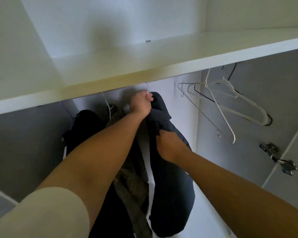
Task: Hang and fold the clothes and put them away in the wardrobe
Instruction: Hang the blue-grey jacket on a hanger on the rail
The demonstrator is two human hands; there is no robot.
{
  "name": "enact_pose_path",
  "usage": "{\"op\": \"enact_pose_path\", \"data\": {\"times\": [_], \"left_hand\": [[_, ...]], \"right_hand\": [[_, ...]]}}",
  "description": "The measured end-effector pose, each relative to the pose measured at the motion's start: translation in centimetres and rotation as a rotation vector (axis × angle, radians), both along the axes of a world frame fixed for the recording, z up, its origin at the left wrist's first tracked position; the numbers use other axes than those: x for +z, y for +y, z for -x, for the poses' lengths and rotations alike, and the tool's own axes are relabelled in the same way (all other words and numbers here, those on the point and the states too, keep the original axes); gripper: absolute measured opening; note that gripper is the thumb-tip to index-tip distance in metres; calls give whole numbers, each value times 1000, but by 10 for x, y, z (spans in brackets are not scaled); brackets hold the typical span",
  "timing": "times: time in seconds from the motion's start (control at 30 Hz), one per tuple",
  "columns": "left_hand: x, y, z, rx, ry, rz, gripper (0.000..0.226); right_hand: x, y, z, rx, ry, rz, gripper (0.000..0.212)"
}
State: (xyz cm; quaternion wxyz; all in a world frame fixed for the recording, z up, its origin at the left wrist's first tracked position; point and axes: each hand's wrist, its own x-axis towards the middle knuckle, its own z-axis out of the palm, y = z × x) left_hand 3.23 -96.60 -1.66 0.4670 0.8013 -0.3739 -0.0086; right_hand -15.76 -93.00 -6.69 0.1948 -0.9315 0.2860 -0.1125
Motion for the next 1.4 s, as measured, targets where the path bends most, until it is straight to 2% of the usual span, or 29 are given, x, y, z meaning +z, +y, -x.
{"op": "enact_pose_path", "data": {"times": [0.1,0.23,0.4,0.47,0.53,0.63,0.7,0.73,0.8,0.87,0.97,1.07,1.13,1.3,1.4], "left_hand": [[-1,15,-7,56,-2,-9,26],[-1,29,-9,97,-14,-11,26],[2,34,-7,144,-66,-45,26],[3,32,2,225,-111,-70,26],[5,28,18,296,-115,-27,23],[0,24,58,417,-239,118,41],[-6,18,86,391,-356,223,42],[-9,13,97,309,-375,241,37],[-9,-2,114,74,-314,222,23],[-7,-19,127,-134,-166,134,12],[-10,-43,146,-295,-39,-9,19],[-16,-63,160,-344,91,-80,30],[-20,-75,165,-324,138,-145,34],[-38,-84,158,-306,358,-386,36],[-37,-87,149,-328,403,-363,34]], "right_hand": [[1,10,-6,10,-19,-17,19],[1,25,-1,-103,-28,-21,10],[-8,30,16,-102,-47,161,39],[-11,26,22,-84,-49,171,42],[-14,20,27,-83,-48,167,38],[-18,10,33,-74,-56,169,35],[-21,4,37,-39,-68,176,33],[-24,1,40,-18,-84,159,33],[-30,-4,49,-14,-126,101,32],[-38,-11,62,-79,-152,50,31],[-46,-25,89,-235,-179,52,25],[-45,-37,118,-393,-274,188,21],[-41,-47,133,-478,-319,197,22],[-30,-72,141,-621,-320,82,37],[-25,-77,126,-649,-337,-137,54]]}}
